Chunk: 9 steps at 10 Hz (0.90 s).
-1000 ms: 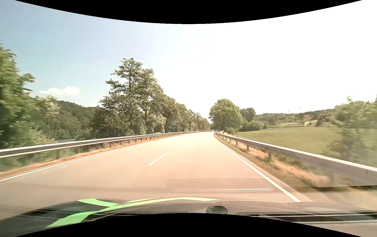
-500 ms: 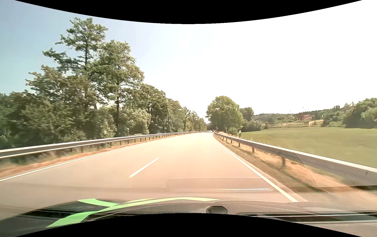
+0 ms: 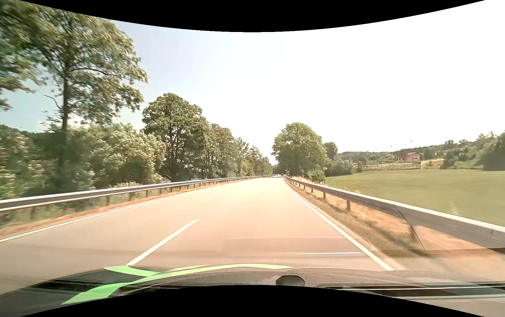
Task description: Follow the waypoints while adhering to traffic rules and regulations
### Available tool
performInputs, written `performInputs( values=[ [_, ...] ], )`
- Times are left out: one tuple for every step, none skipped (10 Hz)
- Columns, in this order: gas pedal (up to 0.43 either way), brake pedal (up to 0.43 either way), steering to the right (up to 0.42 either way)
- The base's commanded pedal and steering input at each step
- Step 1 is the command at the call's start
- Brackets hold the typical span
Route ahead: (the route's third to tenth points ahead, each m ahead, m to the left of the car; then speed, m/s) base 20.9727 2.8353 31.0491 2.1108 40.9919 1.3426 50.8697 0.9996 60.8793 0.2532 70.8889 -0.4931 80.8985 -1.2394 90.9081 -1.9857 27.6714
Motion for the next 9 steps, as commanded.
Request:
performInputs(
  values=[
    [0.299,0.000,0.006],
    [0.311,0.000,0.005],
    [0.311,0.000,0.005],
    [0.319,0.000,0.004],
    [0.319,0.000,0.004],
    [0.331,0.000,0.005],
    [0.331,0.000,0.004],
    [0.331,0.000,0.004],
    [0.331,0.000,0.004]
  ],
)
